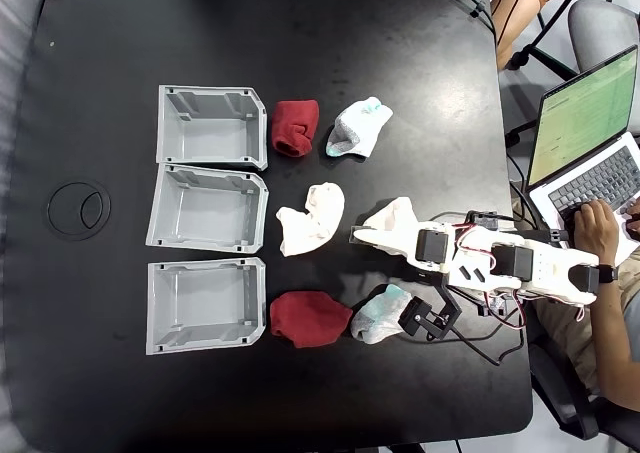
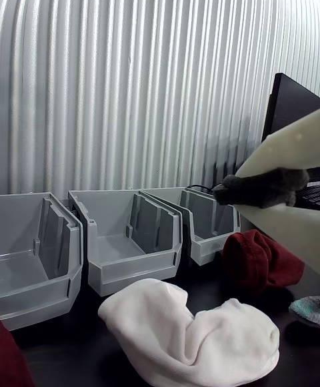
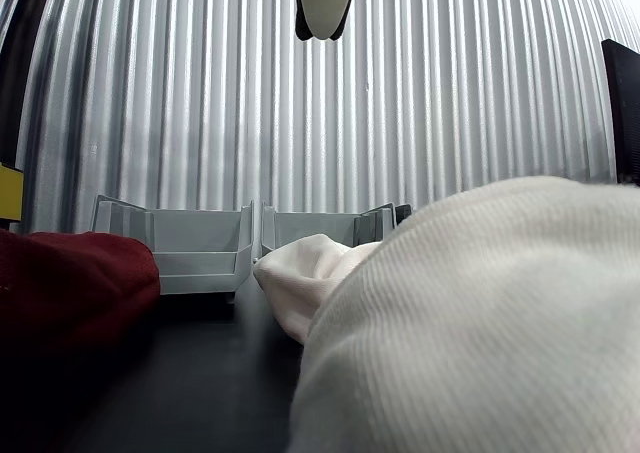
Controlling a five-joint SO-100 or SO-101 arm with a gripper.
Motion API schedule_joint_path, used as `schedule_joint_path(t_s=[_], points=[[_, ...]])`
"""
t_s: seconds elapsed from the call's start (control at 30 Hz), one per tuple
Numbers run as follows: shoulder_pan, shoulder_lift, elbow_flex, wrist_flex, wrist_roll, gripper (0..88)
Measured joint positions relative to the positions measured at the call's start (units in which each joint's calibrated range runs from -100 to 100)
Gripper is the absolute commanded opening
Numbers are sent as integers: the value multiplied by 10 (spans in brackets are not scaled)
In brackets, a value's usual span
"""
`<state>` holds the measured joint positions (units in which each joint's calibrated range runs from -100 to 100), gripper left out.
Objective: Put the sock in the container
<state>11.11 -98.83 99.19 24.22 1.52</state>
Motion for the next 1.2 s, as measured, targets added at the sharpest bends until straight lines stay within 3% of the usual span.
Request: schedule_joint_path(t_s=[0.1,0.2,0.33,1.2], points=[[1,0,0,10,0,17],[12,0,0,107,2,17],[7,0,0,144,2,17],[8,0,0,146,2,17]])
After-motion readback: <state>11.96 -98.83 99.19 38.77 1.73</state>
